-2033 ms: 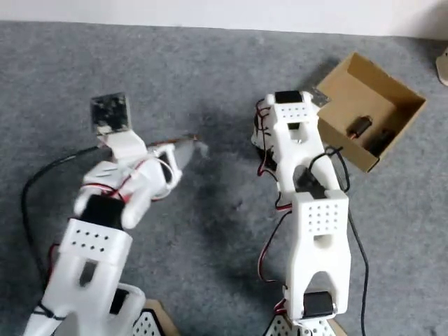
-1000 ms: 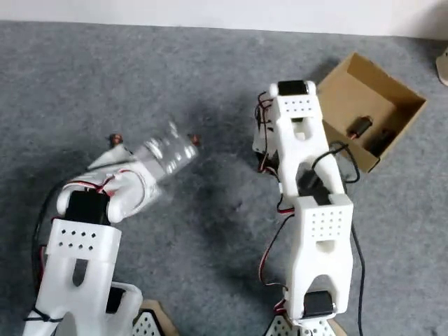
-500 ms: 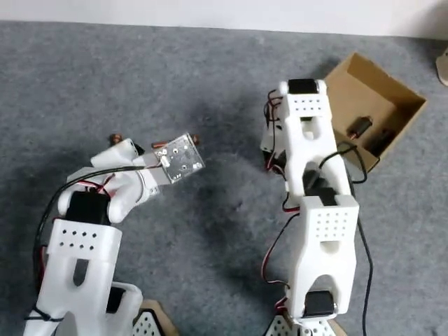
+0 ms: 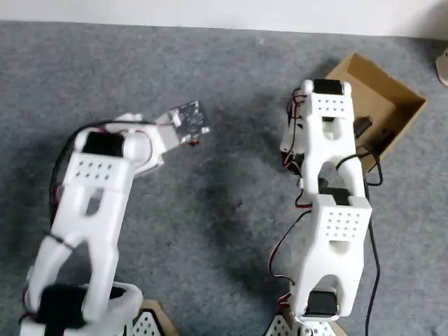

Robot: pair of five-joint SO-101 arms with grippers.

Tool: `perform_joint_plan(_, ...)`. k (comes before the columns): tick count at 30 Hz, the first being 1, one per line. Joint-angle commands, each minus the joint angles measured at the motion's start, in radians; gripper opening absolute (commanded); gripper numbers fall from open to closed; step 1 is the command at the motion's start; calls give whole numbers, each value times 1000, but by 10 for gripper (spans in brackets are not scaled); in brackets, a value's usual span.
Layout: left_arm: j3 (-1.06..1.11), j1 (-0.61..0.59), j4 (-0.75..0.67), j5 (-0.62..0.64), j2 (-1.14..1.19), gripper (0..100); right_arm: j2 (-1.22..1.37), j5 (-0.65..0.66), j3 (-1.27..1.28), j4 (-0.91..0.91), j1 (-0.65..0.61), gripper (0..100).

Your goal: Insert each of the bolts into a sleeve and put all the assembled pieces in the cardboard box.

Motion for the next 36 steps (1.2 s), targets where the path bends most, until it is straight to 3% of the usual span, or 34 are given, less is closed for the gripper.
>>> perform_joint_plan(1, -148, 36, 64, -46, 65, 147, -93, 21, -25, 4, 8, 5)
perform_joint_plan(11, -392, 71, 219, -144, 340, 148, -94, 98, -25, 4, 8, 5)
perform_joint_plan(23, -625, 73, 244, -290, 659, 213, -93, 137, -21, 2, 13, 5)
perform_joint_plan(29, -862, 88, 341, -325, 835, 213, -91, 138, -19, 2, 16, 5)
perform_joint_plan(36, -1104, 105, 351, -322, 1032, 212, -91, 138, -18, -30, 56, 5)
